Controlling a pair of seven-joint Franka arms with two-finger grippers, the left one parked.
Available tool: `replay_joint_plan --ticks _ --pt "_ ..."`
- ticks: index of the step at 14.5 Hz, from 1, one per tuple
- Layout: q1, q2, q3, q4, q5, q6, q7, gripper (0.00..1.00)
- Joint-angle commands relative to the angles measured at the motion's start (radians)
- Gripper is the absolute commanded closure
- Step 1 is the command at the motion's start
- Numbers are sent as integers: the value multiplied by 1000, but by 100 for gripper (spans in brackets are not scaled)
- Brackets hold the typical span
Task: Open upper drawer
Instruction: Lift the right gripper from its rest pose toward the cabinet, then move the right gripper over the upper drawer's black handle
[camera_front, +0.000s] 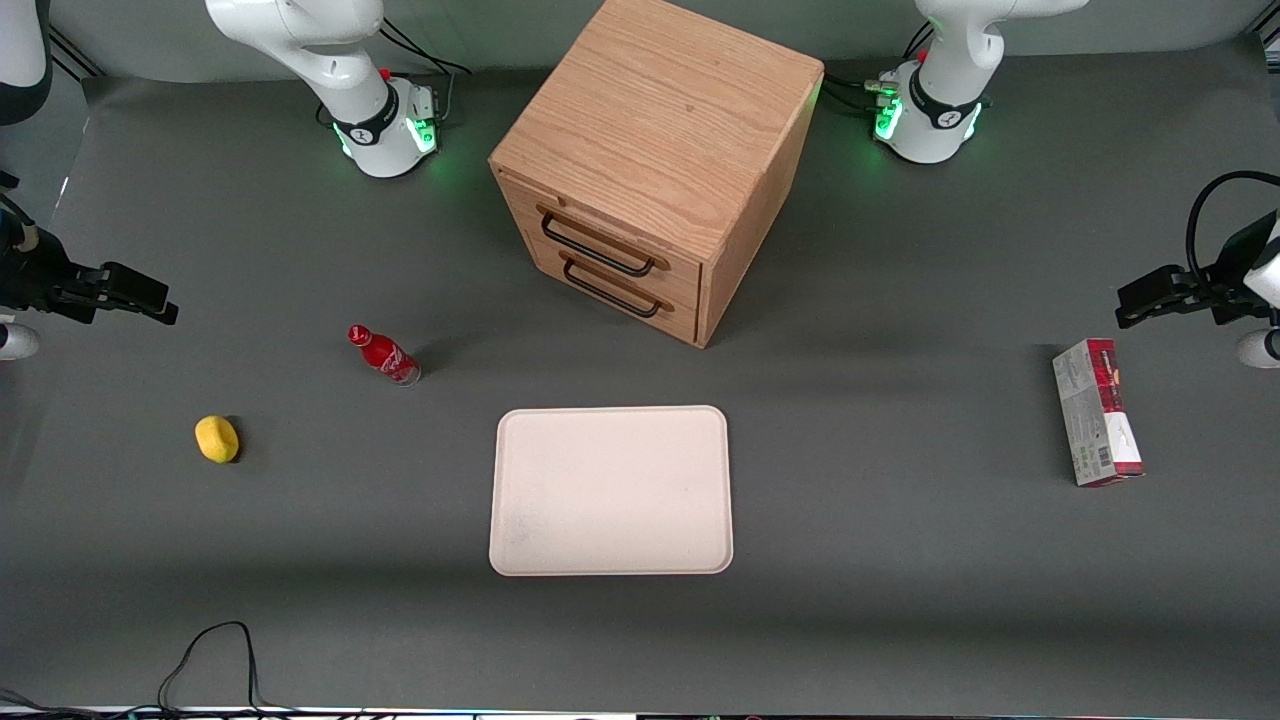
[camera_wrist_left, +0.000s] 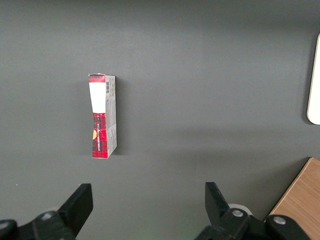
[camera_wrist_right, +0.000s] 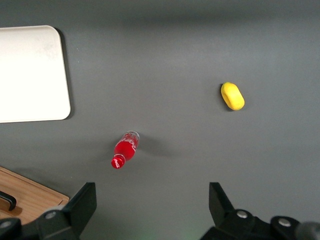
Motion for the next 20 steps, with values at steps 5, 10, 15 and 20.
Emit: replay_joint_plan --ticks 5,10,15,20 --pt "15 -5 -20 7 13 -20 -1 0" --pt "87 32 5 19 27 -10 1 0" --pt "312 73 5 55 42 -7 -1 0" --pt "555 91 7 53 44 15 -4 0"
